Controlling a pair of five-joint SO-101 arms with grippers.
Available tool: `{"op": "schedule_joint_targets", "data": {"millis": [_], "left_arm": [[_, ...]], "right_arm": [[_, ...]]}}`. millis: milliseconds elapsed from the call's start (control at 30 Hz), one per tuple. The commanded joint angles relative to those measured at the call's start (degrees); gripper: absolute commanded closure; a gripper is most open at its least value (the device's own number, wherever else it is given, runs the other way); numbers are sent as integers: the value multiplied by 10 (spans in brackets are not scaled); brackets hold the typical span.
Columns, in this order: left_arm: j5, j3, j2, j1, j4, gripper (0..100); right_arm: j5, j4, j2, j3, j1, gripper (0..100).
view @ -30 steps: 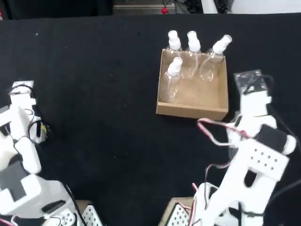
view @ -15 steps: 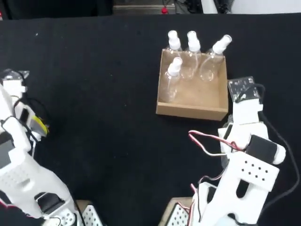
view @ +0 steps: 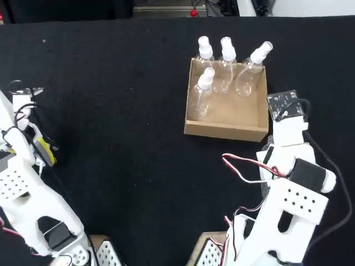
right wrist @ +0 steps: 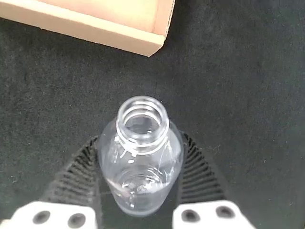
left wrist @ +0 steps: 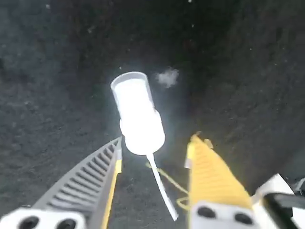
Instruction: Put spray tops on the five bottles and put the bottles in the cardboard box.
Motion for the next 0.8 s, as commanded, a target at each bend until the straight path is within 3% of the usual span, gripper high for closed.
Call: {"op": "schedule_joint_targets", "data": {"millis": [0, 233, 367, 500, 600, 767], "left_arm": [[-7, -3, -7, 26, 17, 835], [-3, 39, -8, 33, 17, 975], [12, 74, -36, 27, 17, 970], [19, 124, -148, 16, 17, 968], [19, 168, -259, 7, 11, 968], [23, 257, -378, 3, -47, 958]], "right_arm": [[8, -1, -18, -24, -10, 988], [11, 2, -18, -29, -57, 988], [11, 3, -18, -29, -93, 988], [6, 45, -18, -54, -126, 988], [-3, 81, -18, -79, -188, 988], [-89, 91, -16, -80, -263, 988]]}}
